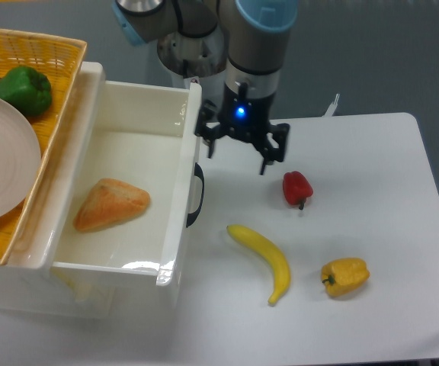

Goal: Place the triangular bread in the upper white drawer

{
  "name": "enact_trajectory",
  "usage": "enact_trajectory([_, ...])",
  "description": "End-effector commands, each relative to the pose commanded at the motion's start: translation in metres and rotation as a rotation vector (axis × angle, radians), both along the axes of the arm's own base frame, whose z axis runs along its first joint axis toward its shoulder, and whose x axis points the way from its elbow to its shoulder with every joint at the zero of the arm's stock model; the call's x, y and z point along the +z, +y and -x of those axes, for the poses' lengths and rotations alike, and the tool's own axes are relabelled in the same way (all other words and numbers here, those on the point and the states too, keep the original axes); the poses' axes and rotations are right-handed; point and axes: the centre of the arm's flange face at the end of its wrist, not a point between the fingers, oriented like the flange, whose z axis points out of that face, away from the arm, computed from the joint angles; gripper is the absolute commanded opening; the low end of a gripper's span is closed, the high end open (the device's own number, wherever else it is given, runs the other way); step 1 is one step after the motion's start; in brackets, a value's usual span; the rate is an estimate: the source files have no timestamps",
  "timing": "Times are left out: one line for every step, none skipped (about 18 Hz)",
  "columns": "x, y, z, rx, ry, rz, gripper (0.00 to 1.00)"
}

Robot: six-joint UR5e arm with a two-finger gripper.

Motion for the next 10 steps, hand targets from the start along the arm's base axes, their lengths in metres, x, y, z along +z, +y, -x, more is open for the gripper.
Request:
enact_trajectory([-0.003, 0.001, 0.003, -0.030, 0.006, 0.003, 1.00])
enact_trajectory([-0.009, 0.001, 0.008, -0.053, 0.008, 0.008, 1.00])
enact_trajectory([-0.012, 0.002, 0.012, -0.068, 0.014, 0.016, 1.00])
enact_trajectory([-0.019, 0.003, 0.015, -0.081, 0.020, 0.037, 1.00])
enact_trajectory([-0.026, 0.003, 0.020, -0.083, 0.028, 0.058, 1.00])
enact_trajectory([-0.031, 0.005, 0.024, -0.090, 0.035, 0.078, 1.00])
enact_trajectory([-0.038, 0.005, 0.029, -0.096, 0.034, 0.086, 1.00])
enact_trajectory([-0.039, 0.005, 0.031, -0.102, 0.037, 0.087, 1.00])
enact_trajectory([-0.043, 0.004, 0.034, -0.105, 0.032, 0.090, 1.00])
enact_trajectory([-0.050, 0.003, 0.039, -0.101, 0.023, 0.096, 1.00])
